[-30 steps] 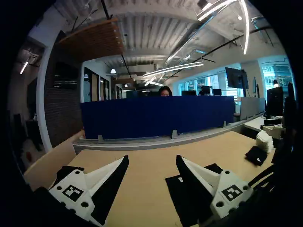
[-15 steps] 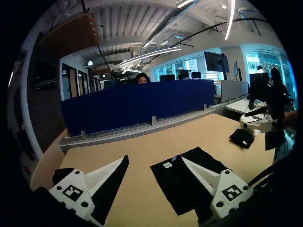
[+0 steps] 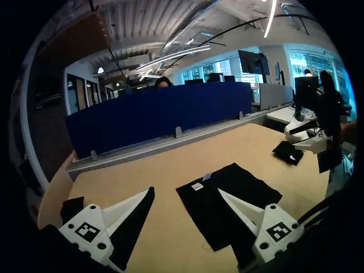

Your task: Fold towel

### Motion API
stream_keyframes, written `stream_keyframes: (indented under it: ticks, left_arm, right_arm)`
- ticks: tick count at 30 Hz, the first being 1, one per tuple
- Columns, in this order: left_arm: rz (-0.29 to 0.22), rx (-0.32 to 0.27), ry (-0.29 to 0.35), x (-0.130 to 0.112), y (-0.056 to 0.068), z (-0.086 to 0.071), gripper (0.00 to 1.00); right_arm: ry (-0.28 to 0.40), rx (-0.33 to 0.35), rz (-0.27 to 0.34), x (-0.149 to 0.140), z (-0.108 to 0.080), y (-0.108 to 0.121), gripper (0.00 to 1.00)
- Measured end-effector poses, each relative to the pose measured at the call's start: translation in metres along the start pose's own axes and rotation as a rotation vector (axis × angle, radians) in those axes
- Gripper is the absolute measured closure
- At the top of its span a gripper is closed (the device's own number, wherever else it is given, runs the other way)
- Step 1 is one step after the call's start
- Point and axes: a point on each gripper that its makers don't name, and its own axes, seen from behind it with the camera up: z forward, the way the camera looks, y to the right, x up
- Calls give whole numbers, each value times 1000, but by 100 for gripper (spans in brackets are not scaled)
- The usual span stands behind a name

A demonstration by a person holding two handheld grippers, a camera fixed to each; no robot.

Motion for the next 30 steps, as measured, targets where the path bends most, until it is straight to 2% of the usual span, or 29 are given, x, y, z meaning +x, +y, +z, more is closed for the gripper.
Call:
stream_keyframes:
  ticks: [12,30]
  left_arm:
    - [2,-29,-88,-47,12,14,8]
    - [2,-113,-267,-130,44,25,8]
  right_arm:
    - [-93,31,-1,-49,15,-12,0]
    - [-234,89,-2,-122,36,-42,0]
